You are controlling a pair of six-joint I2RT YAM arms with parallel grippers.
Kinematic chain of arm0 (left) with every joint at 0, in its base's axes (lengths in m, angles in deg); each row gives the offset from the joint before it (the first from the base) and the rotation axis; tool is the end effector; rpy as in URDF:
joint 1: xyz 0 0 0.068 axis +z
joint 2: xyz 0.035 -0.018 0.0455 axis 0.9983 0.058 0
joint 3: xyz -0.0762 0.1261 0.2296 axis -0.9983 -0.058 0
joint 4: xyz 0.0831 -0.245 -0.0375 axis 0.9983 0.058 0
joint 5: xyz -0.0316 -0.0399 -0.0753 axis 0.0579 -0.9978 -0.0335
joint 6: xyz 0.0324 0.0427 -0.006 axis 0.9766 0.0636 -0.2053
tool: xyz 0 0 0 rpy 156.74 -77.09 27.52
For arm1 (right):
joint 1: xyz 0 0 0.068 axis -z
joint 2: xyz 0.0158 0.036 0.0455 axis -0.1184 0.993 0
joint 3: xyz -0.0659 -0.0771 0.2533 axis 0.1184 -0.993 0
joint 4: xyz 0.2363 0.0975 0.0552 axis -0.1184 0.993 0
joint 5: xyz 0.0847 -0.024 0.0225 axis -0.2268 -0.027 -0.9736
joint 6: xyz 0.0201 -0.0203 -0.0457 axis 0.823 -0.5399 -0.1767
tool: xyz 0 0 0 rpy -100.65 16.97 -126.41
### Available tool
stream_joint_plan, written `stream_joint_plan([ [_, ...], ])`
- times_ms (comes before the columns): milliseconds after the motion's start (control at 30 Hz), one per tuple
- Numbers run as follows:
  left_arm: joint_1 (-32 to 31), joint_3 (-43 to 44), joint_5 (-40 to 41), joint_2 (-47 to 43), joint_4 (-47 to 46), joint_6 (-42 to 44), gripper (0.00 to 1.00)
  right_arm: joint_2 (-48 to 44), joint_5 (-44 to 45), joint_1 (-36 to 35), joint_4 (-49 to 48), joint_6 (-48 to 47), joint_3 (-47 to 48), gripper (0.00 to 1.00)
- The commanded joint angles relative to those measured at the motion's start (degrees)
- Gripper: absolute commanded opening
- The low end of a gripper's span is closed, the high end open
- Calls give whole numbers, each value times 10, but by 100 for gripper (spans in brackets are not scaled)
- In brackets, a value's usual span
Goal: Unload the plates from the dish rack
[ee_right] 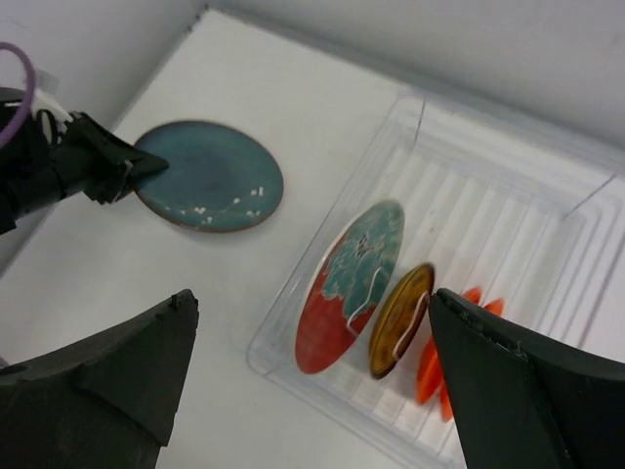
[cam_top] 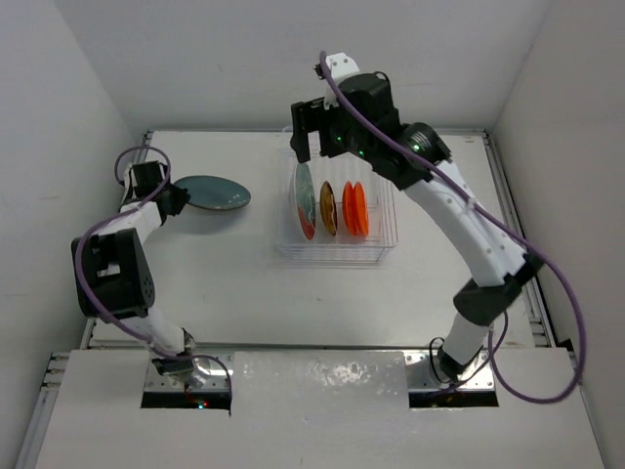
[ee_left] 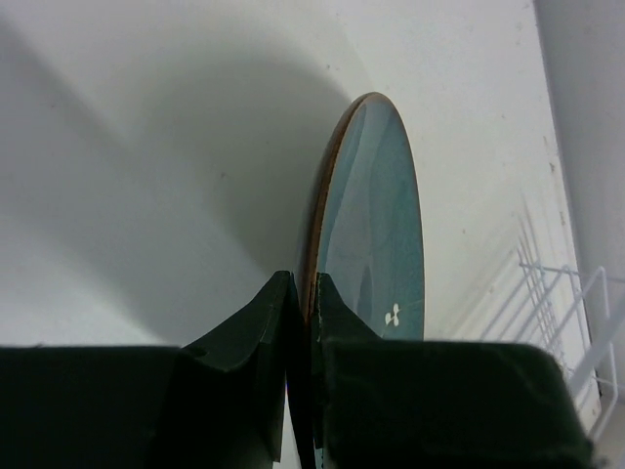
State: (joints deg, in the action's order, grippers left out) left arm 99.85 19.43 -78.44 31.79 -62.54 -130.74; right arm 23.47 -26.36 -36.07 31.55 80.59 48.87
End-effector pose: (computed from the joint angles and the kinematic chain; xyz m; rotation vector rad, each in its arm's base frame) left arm 0.3384 0.0790 0.2143 -1.1760 2.0000 -0.3155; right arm 0.2645 0.2348 0.4950 -0.2915 1.9071 0.4830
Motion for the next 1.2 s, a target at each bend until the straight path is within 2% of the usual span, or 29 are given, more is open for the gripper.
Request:
stream_joint_plan([
  [0, 4, 48, -25, 23, -161, -18, 0, 76, -37, 22, 88, 133, 45, 97],
  [133, 4, 78, -24, 110, -116, 1, 1, 129, -36, 23, 101, 243, 36, 97],
  [200, 4, 103, -34, 137, -95, 10, 5, 151, -28, 24, 109, 262, 47, 97],
  [233, 4, 110, -28, 147, -54, 16, 11, 172, -17, 23, 110, 268, 53, 97],
  [267, 4, 112, -26, 157, -46, 19, 29, 182, -10, 23, 116, 271, 65, 96],
  [300, 4, 100, -25, 158, -49, 24, 37, 190, -6, 23, 117, 273, 70, 96],
  [333, 3, 94, -21, 158, -42, 24, 54, 205, -6, 24, 114, 273, 74, 96],
  [400, 3, 79, -12, 164, -24, 31, 65, 220, -10, 23, 107, 275, 76, 95],
  [433, 4, 79, -9, 169, -8, 32, 75, 227, -10, 23, 108, 279, 81, 94],
  [533, 4, 89, 0, 185, 50, 39, 83, 250, -7, 20, 109, 284, 85, 90],
  [600, 3, 92, 28, 165, 89, 42, 89, 248, -6, 17, 98, 286, 75, 87],
  [633, 3, 97, 35, 146, 108, 43, 100, 247, -5, 15, 85, 290, 69, 85],
  [667, 3, 120, 44, 141, 132, 45, 100, 247, -5, 14, 81, 293, 69, 83],
  [700, 3, 142, 66, 139, 208, 52, 100, 251, -6, 11, 76, 296, 70, 79],
  [800, 1, 234, 111, 119, 352, 65, 100, 268, -8, 5, 74, 308, 83, 67],
  [867, 1, 238, 136, 90, 387, 69, 100, 275, -2, 1, 74, 311, 83, 66],
  [900, 0, 238, 145, 57, 405, 76, 100, 278, 6, -3, 74, 313, 80, 59],
  [1000, 1, 237, 130, -9, 424, 97, 100, 273, 23, -5, 74, 315, 59, 51],
  [1100, -3, 236, 64, -56, 400, 134, 100, 263, 35, -6, 68, 315, 37, 38],
  [1167, -10, 237, -3, -96, 367, 173, 100, 248, 39, -7, 48, 306, 26, 14],
])
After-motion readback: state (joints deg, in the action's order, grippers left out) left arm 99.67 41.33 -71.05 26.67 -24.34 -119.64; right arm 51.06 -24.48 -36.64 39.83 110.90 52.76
